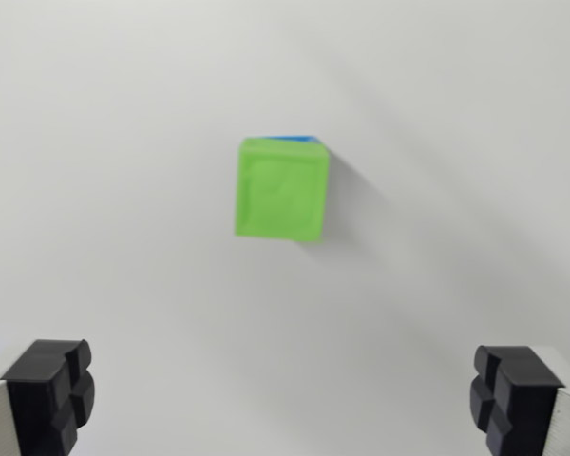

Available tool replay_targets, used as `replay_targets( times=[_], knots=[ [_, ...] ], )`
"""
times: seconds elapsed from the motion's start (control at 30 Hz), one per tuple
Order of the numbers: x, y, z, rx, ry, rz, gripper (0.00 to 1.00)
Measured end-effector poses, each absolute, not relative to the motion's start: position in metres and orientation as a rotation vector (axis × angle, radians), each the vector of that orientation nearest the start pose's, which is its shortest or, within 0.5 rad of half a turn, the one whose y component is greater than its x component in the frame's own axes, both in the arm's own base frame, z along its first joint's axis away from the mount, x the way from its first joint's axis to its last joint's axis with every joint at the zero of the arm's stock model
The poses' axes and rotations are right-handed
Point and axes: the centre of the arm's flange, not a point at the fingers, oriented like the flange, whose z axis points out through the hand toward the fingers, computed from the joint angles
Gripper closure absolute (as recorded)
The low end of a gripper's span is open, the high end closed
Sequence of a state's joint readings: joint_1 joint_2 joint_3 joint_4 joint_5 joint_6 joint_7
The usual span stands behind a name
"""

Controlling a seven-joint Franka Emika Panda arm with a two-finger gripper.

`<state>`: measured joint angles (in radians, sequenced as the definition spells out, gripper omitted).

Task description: Stack cube

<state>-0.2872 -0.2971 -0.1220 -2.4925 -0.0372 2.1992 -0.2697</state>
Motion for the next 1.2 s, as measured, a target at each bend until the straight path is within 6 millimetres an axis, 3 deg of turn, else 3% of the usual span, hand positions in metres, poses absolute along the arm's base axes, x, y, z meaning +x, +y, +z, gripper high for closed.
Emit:
replay_targets(
  times=[0.67,1.2],
  knots=[
    [0.399,-0.174,0.455,-3.132,0.176,-0.008,0.0],
    [0.399,-0.174,0.467,-3.132,0.176,-0.007,0.0]
  ],
)
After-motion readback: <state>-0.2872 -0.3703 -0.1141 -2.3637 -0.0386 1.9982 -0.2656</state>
